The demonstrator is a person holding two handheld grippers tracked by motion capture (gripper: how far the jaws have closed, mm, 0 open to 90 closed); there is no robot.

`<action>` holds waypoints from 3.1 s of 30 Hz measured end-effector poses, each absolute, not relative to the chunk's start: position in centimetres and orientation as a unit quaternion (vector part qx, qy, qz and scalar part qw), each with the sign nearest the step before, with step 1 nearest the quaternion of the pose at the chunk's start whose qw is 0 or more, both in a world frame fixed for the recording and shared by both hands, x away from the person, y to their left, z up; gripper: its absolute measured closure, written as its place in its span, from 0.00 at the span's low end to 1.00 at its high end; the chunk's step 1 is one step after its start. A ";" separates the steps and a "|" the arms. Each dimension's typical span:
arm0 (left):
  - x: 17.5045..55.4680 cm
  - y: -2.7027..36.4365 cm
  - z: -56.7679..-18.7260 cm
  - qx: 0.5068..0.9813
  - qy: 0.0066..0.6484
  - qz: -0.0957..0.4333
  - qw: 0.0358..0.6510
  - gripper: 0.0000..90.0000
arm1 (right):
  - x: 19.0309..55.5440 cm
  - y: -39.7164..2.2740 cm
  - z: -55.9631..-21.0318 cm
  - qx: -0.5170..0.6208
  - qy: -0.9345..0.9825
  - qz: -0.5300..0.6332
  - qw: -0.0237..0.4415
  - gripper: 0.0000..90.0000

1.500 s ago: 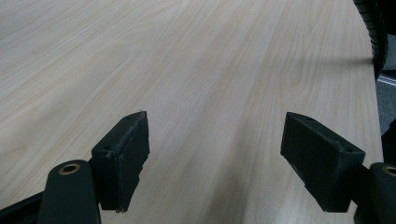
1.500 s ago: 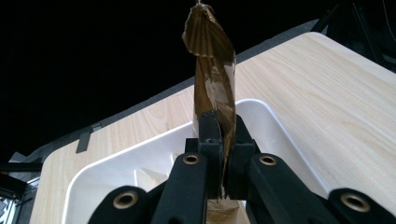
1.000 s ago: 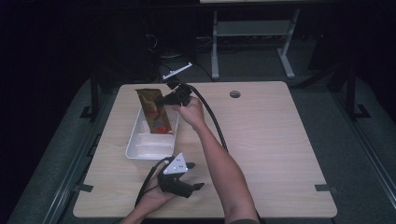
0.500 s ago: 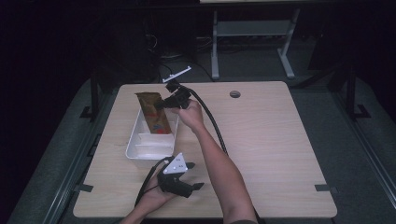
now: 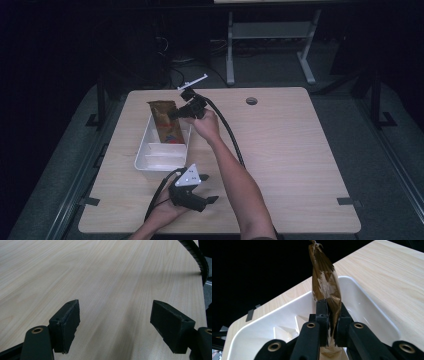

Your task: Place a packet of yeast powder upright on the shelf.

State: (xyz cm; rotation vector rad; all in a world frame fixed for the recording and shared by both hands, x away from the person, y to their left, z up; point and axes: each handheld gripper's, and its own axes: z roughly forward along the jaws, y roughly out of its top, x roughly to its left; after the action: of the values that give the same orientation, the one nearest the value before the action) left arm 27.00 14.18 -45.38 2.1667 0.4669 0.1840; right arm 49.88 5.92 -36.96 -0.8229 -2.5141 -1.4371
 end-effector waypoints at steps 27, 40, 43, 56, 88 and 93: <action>27.0 14.1 -45.4 0.873 0.189 0.070 0.444 0.25 | 49.9 4.6 -37.8 -0.298 -0.839 -0.453 0.054 0.59; 27.1 14.2 -45.4 0.873 0.192 0.070 0.444 0.25 | 49.6 2.8 -37.5 -0.300 -0.831 -0.464 0.069 0.54; 27.1 14.1 -45.4 0.873 0.191 0.070 0.443 0.25 | 49.4 2.1 -37.3 -0.302 -0.828 -0.468 0.067 0.53; 27.0 13.9 -45.5 0.873 0.191 0.067 0.444 0.24 | 48.4 -1.2 -36.8 -0.304 -0.818 -0.483 0.072 0.50; 27.0 13.6 -45.5 0.875 0.186 0.063 0.443 0.24 | 45.4 -9.9 -36.5 -0.324 -0.796 -0.507 0.070 0.45; 27.1 13.6 -45.5 0.874 0.187 0.063 0.443 0.23 | 44.9 -10.8 -36.4 -0.321 -0.799 -0.504 0.068 0.45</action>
State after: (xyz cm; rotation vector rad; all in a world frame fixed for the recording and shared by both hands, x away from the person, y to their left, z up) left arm 27.06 13.56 -45.48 2.1688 0.4642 0.1562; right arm 44.89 -10.83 -36.36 -0.9673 -2.4057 -1.5189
